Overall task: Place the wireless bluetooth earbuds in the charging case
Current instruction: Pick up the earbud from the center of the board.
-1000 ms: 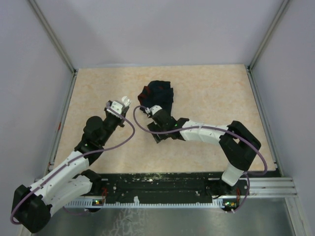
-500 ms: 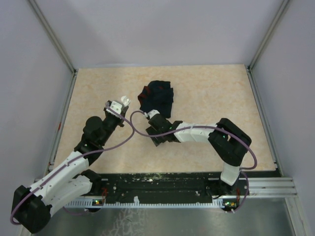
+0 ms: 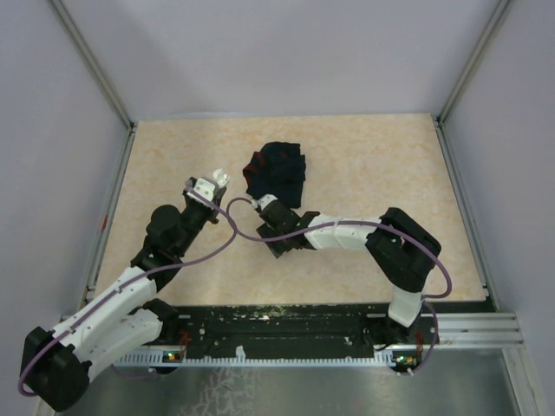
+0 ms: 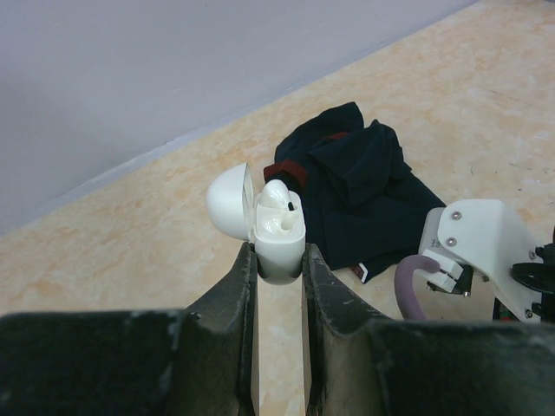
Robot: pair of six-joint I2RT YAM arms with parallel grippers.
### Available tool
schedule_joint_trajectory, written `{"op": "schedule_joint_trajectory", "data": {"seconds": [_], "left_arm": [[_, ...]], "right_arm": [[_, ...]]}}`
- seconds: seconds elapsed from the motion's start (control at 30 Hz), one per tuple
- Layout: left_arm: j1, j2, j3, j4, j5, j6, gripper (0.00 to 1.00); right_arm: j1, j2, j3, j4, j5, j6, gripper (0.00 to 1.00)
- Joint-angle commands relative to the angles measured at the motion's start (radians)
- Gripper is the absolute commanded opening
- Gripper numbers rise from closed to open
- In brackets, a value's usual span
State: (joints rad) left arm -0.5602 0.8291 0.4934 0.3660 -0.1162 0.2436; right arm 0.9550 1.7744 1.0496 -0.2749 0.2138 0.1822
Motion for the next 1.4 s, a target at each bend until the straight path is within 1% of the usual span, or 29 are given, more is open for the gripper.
{"op": "schedule_joint_trajectory", "data": {"seconds": [0.0, 0.07, 0.3, 0.4, 0.6, 0.83, 1.0, 1.1, 1.37], "left_arm": [[0.003, -0.01, 0.019, 0.028, 0.003, -0.006, 0.0], [0.003, -0.01, 0.019, 0.028, 0.002, -0.006, 0.0], [0.003, -0.011, 0.019, 0.028, 0.004, -0.005, 0.0], [0.003, -0.011, 0.019, 0.028, 0.003, -0.006, 0.0], [0.003, -0.012, 0.019, 0.028, 0.007, -0.005, 0.0], [0.003, -0.016, 0.019, 0.027, 0.01, -0.005, 0.0], [0.003, -0.015, 0.019, 0.027, 0.011, -0.006, 0.0], [0.003, -0.015, 0.019, 0.027, 0.013, -0.006, 0.0], [0.003, -0.012, 0.019, 0.026, 0.016, -0.01, 0.0]], "right_arm": [[0.009, 0.032, 0.084, -0.021, -0.031, -0.04, 0.6], [0.008, 0.043, 0.099, -0.035, -0.039, -0.045, 0.58], [0.009, 0.068, 0.129, -0.078, -0.054, -0.046, 0.43], [0.008, 0.075, 0.139, -0.095, -0.063, -0.044, 0.39], [0.009, 0.078, 0.153, -0.116, -0.067, -0.04, 0.35], [0.01, 0.1, 0.171, -0.125, -0.076, -0.034, 0.34], [0.009, 0.111, 0.182, -0.139, -0.067, -0.031, 0.3], [0.008, 0.114, 0.186, -0.148, -0.067, -0.03, 0.25], [0.008, 0.072, 0.173, -0.144, -0.053, -0.031, 0.2]]}}
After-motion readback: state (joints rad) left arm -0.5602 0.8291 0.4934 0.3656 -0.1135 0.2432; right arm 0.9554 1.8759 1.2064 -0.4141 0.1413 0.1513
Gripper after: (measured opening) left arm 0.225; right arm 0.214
